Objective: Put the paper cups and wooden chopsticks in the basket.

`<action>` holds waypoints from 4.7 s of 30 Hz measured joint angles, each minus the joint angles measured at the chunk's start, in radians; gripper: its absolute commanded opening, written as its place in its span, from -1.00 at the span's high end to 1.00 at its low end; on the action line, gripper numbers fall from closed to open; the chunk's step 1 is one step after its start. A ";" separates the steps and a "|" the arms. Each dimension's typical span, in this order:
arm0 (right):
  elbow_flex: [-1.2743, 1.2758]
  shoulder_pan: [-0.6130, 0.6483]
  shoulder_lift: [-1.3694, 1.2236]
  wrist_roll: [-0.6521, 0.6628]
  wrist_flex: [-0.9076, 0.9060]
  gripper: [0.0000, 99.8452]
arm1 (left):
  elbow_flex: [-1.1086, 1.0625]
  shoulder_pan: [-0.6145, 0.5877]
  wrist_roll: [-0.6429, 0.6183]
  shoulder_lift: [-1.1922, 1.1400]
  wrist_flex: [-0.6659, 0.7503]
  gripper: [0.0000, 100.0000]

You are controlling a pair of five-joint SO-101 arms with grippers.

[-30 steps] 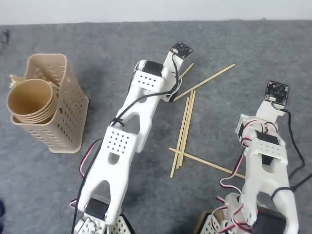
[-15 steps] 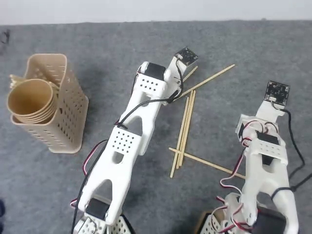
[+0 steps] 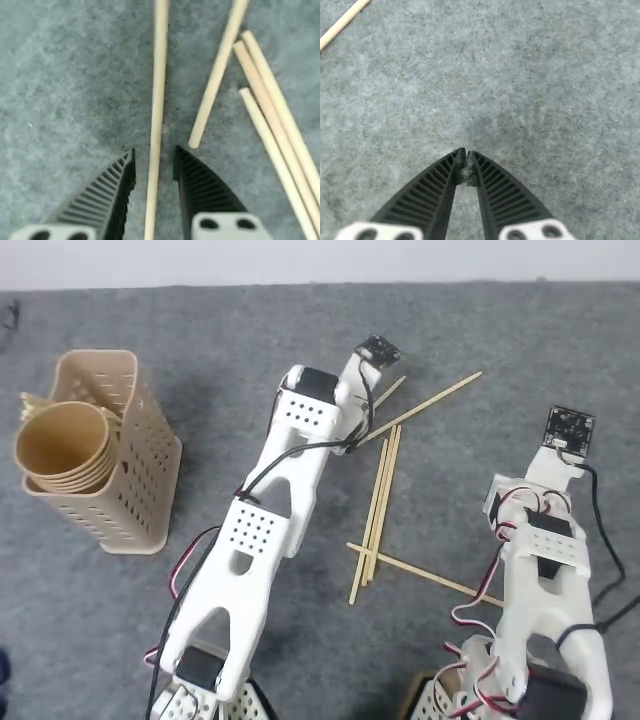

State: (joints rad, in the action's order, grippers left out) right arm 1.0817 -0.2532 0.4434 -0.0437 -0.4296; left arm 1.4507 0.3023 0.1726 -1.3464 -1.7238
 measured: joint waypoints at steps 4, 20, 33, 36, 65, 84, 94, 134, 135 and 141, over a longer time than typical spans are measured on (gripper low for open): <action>0.000 0.000 0.000 0.000 0.000 0.98 | 0.000 0.000 -0.008 0.000 0.000 0.73; 0.000 0.015 0.000 0.000 0.000 0.98 | -0.408 0.048 0.121 0.199 0.002 0.80; 0.000 0.015 0.000 0.000 0.000 0.98 | -0.574 0.068 0.178 0.275 0.003 0.98; 0.000 0.015 0.000 0.000 0.000 0.98 | -0.591 0.069 0.190 0.288 0.003 0.98; 0.000 0.015 0.000 0.000 0.000 0.98 | -0.654 -0.084 0.068 1.413 0.049 0.98; 0.000 0.015 0.000 0.000 0.000 0.98 | -0.872 -0.473 -0.104 1.761 -0.011 0.98; 0.000 0.015 0.000 0.000 0.000 0.98 | -1.390 -0.586 -0.186 1.952 0.470 0.98; 0.000 0.037 0.000 0.000 0.000 0.98 | -2.059 -0.526 -0.227 2.067 1.195 0.66; 0.000 0.037 0.000 0.000 0.000 0.98 | -2.048 -0.480 -0.229 2.101 1.135 0.66; 0.000 -0.025 0.000 -0.006 0.000 0.98 | -2.033 -0.132 -0.230 2.203 0.859 0.66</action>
State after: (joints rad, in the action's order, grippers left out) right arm 1.0817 -0.2777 0.4434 -0.0499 -0.4296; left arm -0.5823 0.1703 -0.0575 0.8569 -0.8646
